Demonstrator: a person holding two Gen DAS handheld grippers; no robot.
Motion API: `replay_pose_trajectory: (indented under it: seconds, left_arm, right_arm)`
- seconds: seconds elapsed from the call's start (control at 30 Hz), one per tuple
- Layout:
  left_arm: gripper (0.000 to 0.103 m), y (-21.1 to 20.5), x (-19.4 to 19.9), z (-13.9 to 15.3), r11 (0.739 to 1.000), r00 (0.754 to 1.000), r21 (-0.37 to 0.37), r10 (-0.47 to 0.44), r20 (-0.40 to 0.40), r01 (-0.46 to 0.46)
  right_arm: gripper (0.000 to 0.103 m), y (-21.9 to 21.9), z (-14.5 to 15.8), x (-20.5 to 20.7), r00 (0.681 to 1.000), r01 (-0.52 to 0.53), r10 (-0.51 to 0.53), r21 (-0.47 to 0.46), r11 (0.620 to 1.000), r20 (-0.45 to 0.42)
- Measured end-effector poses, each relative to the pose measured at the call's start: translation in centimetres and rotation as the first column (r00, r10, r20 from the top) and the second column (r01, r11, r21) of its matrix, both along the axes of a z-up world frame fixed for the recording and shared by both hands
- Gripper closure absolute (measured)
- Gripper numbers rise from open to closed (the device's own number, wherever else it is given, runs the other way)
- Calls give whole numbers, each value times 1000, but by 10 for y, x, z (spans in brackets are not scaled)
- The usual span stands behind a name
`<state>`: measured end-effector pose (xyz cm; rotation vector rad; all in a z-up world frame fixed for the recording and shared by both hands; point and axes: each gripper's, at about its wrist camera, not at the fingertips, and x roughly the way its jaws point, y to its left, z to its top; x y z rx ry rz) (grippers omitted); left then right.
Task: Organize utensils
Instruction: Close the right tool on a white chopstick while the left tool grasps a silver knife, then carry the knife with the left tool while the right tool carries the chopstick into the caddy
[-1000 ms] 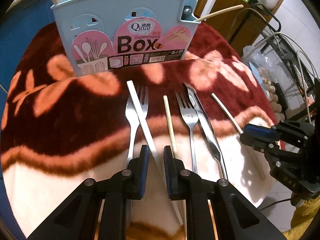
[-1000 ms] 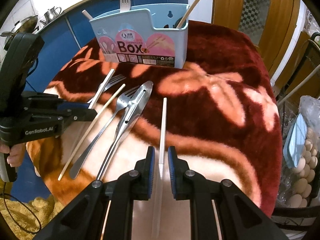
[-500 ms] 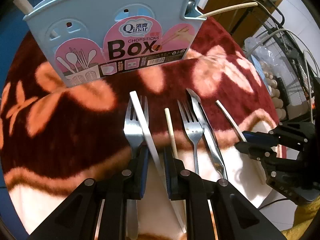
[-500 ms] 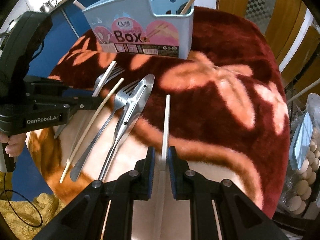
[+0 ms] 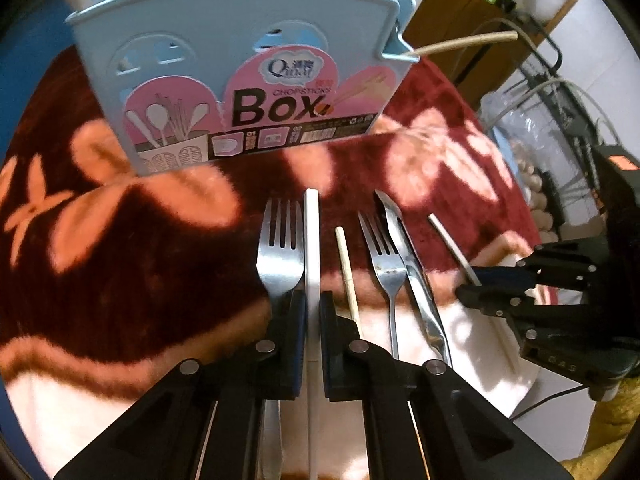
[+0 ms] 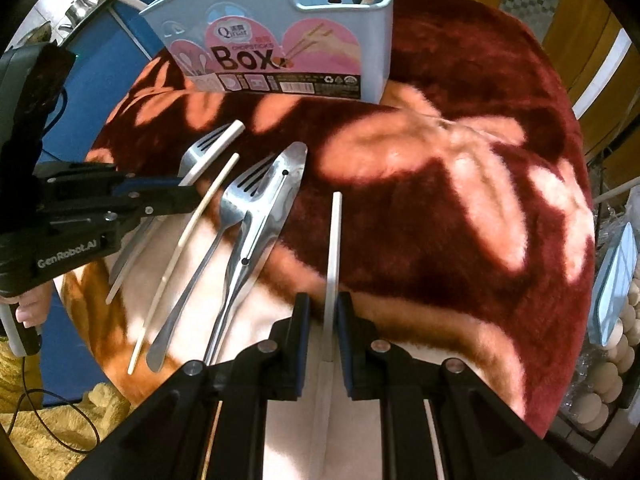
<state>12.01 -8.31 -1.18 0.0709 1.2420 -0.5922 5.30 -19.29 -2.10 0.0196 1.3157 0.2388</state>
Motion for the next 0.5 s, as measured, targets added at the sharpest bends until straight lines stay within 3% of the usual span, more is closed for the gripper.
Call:
replay_pose_trajectory:
  seconds: [0.5]
  left_arm:
    - [97, 26, -21, 28, 994, 987, -104, 56, 150, -40]
  right_arm:
    - [95, 8, 2, -10, 996, 22, -20, -28, 999, 83]
